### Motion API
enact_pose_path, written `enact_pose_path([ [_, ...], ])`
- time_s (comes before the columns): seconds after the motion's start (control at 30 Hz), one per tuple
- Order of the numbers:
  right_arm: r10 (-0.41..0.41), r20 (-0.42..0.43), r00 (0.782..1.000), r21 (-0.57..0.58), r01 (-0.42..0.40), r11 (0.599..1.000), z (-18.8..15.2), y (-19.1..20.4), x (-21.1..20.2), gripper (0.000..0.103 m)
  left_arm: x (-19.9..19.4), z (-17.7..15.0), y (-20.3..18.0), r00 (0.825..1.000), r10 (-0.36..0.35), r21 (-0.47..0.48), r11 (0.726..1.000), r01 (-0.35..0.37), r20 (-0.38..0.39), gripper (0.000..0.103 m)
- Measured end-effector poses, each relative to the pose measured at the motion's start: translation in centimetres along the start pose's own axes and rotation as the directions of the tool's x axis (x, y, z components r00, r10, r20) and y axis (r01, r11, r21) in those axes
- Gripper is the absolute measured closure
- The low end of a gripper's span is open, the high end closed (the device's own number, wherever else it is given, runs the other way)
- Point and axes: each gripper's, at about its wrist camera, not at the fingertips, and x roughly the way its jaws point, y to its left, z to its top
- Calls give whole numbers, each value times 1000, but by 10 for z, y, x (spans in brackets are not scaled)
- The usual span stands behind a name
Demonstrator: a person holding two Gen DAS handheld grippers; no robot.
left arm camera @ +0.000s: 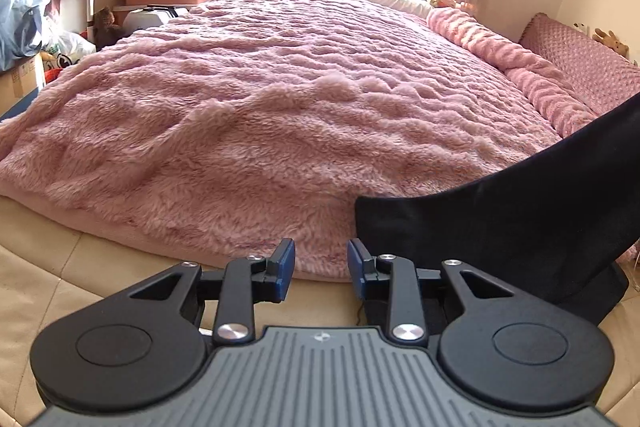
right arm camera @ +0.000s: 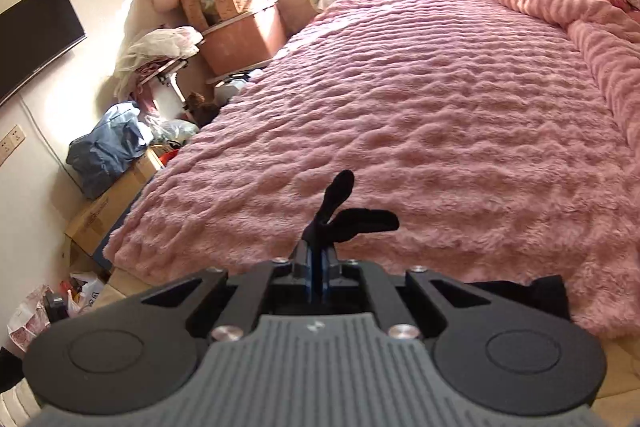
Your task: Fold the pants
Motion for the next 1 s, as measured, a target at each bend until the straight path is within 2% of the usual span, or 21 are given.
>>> enact_pose_path([
  [0.1, -78, -53, 996, 58, 81, 995, -7, -59, 5, 103, 14, -3, -17, 1000, -18, 19, 1000, 18, -26, 68],
  [0.23, -191, -163, 968, 144, 215, 966, -50, -142, 37, 103, 37, -9, -34, 997, -30, 46, 998, 33, -72, 68],
  [0.37, -224, -221, 949, 234, 274, 933, -91, -193, 72, 103, 62, -16, -47, 992, -33, 55, 998, 40, -119, 68],
  [0.5, -235, -206, 950, 209, 277, 938, -97, -197, 82, 103, 79, -21, -56, 988, -33, 77, 996, 45, -149, 68],
  [0.63, -184, -99, 978, 137, 197, 971, -76, -170, 58, 103, 85, -20, -60, 989, -43, 80, 995, 55, -143, 68],
  [0.7, -272, -122, 954, 78, 283, 956, -75, -176, 69, 103, 91, -21, -61, 988, -37, 89, 995, 51, -150, 68],
  [0.8, -358, -192, 914, 103, 381, 919, -88, -207, 103, 103, 96, -21, -62, 987, -24, 92, 995, 39, -158, 68],
  [1.0, -371, -187, 910, 96, 393, 915, -106, -225, 123, 103, 105, -17, -65, 987, -31, 101, 994, 48, -158, 68],
])
